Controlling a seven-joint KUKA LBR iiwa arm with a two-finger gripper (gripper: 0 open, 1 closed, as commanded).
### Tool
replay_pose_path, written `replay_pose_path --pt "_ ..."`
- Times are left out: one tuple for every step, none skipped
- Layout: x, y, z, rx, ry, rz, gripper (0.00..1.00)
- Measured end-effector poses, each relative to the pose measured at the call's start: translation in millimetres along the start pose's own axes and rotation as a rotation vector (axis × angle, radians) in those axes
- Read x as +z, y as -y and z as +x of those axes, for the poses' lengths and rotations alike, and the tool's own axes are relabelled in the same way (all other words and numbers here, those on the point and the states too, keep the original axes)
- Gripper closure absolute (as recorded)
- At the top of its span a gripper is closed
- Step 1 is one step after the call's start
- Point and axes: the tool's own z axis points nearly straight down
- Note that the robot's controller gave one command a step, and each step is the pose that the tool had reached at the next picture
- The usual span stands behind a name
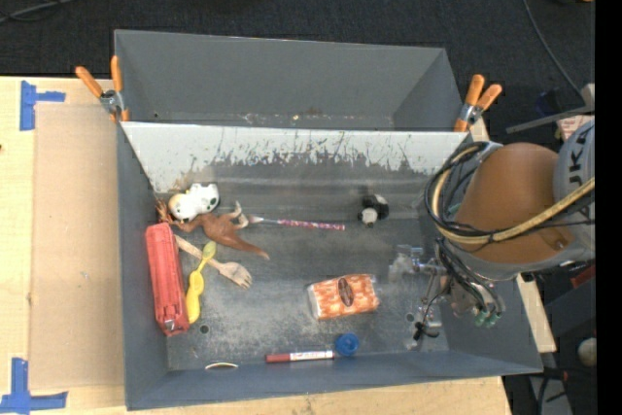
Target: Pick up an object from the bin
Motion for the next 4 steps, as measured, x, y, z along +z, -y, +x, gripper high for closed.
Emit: replay_pose_path --pt "-4 0 -2.0 -0.003 0.007 0.001 0.0" --pt "10 -17 -11.4 -0.114 0.007 0.003 0.0" --pt "26 -46 -14.6 -0.159 0.005 0.0 0.0" --pt "34 -71 -52.1 -0.72 0.005 0.0 1.0"
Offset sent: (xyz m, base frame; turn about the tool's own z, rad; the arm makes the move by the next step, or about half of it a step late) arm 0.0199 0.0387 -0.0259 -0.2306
